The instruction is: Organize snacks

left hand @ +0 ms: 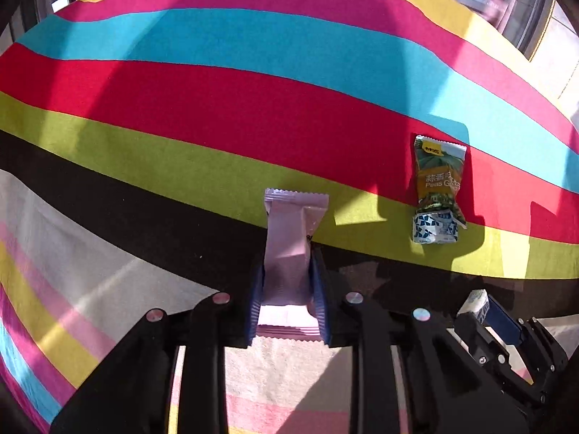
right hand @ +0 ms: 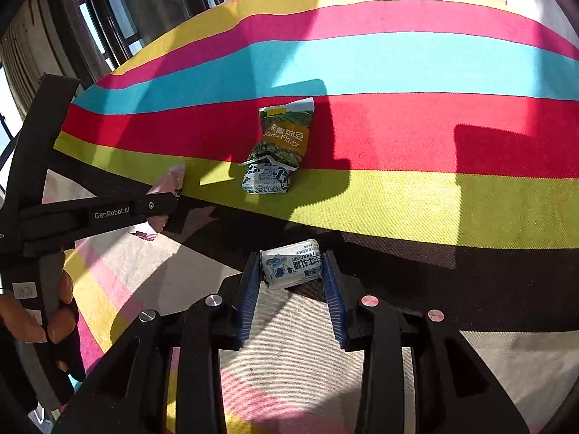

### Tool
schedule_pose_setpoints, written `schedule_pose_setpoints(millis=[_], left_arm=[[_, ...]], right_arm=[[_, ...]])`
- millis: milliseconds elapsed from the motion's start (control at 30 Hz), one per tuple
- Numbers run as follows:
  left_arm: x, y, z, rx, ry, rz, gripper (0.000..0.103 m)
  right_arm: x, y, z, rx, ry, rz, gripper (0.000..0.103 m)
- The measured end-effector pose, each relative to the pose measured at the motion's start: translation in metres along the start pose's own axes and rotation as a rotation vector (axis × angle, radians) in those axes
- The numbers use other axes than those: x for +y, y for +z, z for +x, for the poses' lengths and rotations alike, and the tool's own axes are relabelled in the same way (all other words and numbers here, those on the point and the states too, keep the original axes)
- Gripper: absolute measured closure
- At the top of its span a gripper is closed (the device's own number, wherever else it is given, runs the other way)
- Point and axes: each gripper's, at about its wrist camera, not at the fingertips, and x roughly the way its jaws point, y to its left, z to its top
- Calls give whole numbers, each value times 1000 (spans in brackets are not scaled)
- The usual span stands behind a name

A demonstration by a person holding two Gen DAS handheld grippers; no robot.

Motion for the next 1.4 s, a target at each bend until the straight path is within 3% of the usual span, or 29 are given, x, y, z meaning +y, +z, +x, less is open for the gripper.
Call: schedule_pose_setpoints(millis=[67,167,200,300,467,667,733,833,1033,1100,1233,1400], left_arm=[[-6,-5,-2,-22,15,62,81],[0,-22,-17,-75,-120,87,84],[4,-32,-28,-108,-125,98,84],[31,-72,-67,-198,-232,86,84],[81,-135,-112,-291,-301,39,83],[133,-152,-92,-233,-368,-137,82],[137,-154,-96,-286,-375,-139,82],[127,-152,-93,-268,-393,-88,82],[134,-153,-88,-271,-403,-124,82],[134,-153,-88,-275,-406,-130,82],[136,-154,-87,-280,-407,-139,82],[136,-153,-86,-272,-396,-143,80]], right_arm=[[1,-2,-1,0,-7,-4,68],[6,1,1,1,-12,-5,68],[6,1,1,0,-12,-4,68],[6,0,1,0,-11,-2,68],[3,2,1,-5,1,12,68],[2,1,0,-14,-7,38,69],[2,2,0,-15,-16,43,69],[3,1,0,-19,-20,41,69],[7,-10,-16,-43,-11,115,68],[21,-25,-25,-64,32,153,68],[72,-62,-42,-77,-18,108,68],[125,-102,-58,-62,-19,93,68]])
